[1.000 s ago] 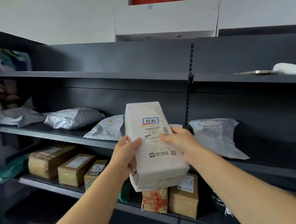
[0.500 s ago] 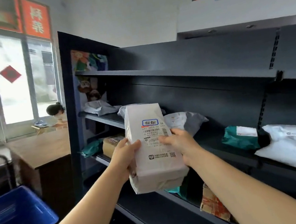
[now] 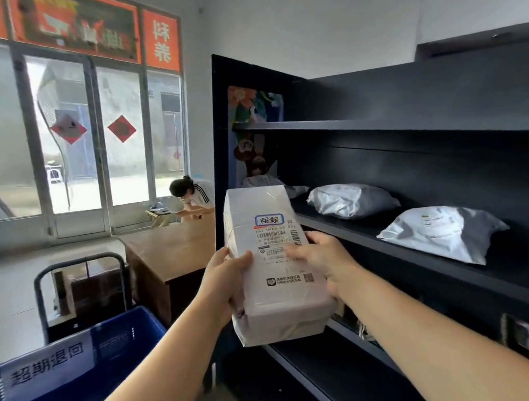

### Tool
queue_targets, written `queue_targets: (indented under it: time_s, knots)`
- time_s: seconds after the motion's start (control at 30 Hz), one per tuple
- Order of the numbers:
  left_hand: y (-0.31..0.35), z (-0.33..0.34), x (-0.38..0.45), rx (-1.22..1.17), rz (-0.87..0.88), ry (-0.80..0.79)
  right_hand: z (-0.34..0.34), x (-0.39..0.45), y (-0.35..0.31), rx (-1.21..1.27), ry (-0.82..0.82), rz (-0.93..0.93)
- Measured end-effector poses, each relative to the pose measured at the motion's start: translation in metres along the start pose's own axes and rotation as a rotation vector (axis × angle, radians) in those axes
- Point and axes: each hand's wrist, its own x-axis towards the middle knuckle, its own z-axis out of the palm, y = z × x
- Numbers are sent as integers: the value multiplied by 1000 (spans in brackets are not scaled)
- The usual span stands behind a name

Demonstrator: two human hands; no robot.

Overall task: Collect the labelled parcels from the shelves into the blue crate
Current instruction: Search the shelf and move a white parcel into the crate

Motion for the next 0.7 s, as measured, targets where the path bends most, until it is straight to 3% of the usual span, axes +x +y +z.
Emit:
queue_targets:
  time_s: [0.7]
  knots:
    - [41, -198, 65, -6, 54, 289, 204, 95, 58, 112, -233, -3]
